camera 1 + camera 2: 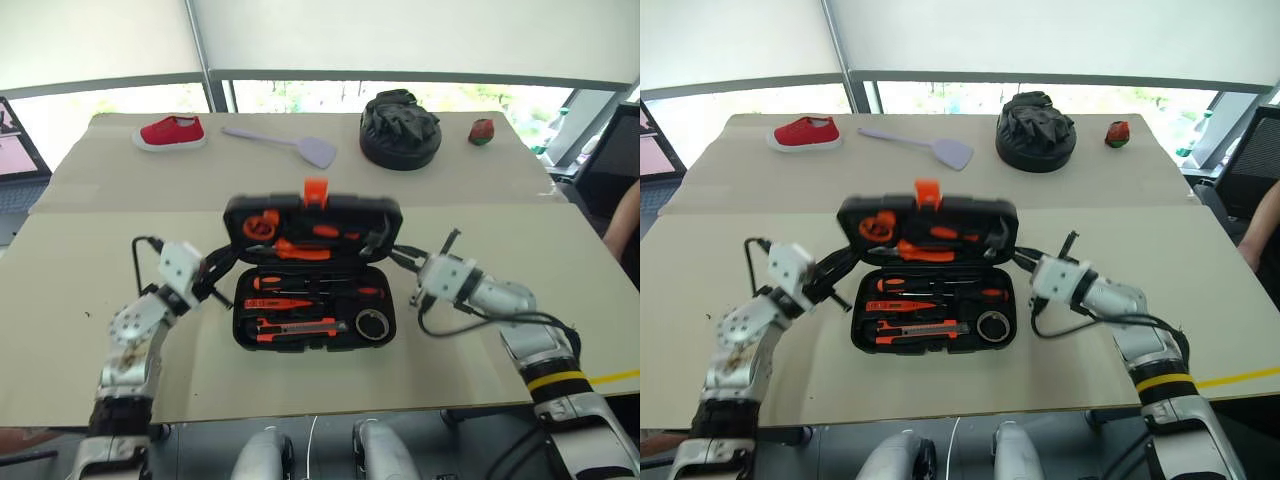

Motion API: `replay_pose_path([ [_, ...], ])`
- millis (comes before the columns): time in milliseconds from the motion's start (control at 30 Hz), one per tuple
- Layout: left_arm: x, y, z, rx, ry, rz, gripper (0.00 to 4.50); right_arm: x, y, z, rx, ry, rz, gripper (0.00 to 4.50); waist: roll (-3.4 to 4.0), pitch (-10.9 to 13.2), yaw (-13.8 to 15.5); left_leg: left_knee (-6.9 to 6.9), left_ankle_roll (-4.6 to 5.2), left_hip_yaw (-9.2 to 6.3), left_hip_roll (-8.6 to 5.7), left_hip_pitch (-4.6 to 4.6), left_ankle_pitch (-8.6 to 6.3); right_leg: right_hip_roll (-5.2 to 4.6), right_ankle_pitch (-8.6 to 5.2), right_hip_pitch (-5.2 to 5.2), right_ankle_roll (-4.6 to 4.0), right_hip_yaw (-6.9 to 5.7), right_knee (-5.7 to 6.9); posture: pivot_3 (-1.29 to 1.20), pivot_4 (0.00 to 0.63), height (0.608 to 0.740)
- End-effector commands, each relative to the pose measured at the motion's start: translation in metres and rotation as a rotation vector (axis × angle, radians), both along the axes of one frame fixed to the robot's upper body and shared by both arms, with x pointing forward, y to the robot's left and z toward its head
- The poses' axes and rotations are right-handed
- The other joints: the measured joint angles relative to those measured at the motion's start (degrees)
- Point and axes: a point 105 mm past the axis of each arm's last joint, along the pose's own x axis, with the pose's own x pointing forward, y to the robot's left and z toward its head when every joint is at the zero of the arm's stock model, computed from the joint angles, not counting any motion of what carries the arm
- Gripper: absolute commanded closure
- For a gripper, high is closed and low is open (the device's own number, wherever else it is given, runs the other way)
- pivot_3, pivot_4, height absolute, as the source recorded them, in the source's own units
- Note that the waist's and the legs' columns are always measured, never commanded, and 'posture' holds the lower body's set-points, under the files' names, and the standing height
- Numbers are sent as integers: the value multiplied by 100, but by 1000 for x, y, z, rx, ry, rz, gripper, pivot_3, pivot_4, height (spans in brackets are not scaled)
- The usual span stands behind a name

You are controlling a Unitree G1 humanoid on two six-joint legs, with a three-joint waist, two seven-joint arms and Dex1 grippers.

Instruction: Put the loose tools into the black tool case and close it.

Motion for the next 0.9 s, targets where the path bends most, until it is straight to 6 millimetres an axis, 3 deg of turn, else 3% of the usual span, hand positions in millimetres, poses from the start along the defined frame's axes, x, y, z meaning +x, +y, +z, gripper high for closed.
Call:
replay_pose_path([
  [33,-27,38,-27,94,55,87,3129,-13,-33,-32,-108,17,-36,3104,-14,7,-38,-14,1,8,-5,39,0,-9,-3,26,2,3,-1,0,150,740],
  [100,-36,49,-32,78,91,126,2466,-19,-44,-39,-131,19,-47,2476,-22,11,-28,-15,3,17,-5,56,2,-22,-9,35,1,5,6,0,150,740],
  [233,-46,72,-40,74,201,180,976,-20,-65,-30,-112,-4,-116,1083,-21,8,-38,-14,4,32,-2,76,15,-26,-8,41,4,15,22,0,150,740],
  [267,-42,76,-36,53,219,185,912,-19,-76,-28,-62,63,-175,734,-21,7,-39,-15,3,31,-2,76,15,-25,-8,41,4,15,23,0,150,740],
  [367,-26,73,-23,18,244,158,912,-31,-84,-28,85,284,-205,734,-24,6,22,-18,4,23,-1,75,15,-25,-7,45,4,8,22,0,150,740],
  [400,-16,67,-16,-2,243,146,1444,-40,-78,-27,108,357,-156,1214,-23,6,75,-19,5,23,-1,73,14,-27,-6,45,4,7,20,0,150,740],
  [433,-10,64,-11,-18,244,139,1615,-47,-72,-27,123,411,-118,1394,-23,6,98,-20,6,20,-2,70,14,-29,-5,42,5,5,22,0,150,740],
  [567,24,35,14,-30,224,66,3062,-76,-42,-28,135,674,11,2818,-27,7,127,-16,7,18,-2,65,13,-32,-1,43,8,2,19,0,150,740],
  [700,56,4,22,9,261,4,4439,-99,-6,-32,75,784,131,4069,-33,5,154,-11,7,16,-6,59,13,-30,1,40,10,-2,20,0,150,740],
  [733,60,0,21,13,274,-2,4500,-100,1,-32,80,794,139,4465,-33,5,146,-9,7,15,-7,55,13,-24,0,38,11,-3,19,0,150,740],
  [900,70,-8,1,58,434,-35,4500,-99,25,-44,58,853,110,4465,-37,8,103,-8,9,21,-6,43,10,-2,0,21,10,7,16,0,150,740],
])
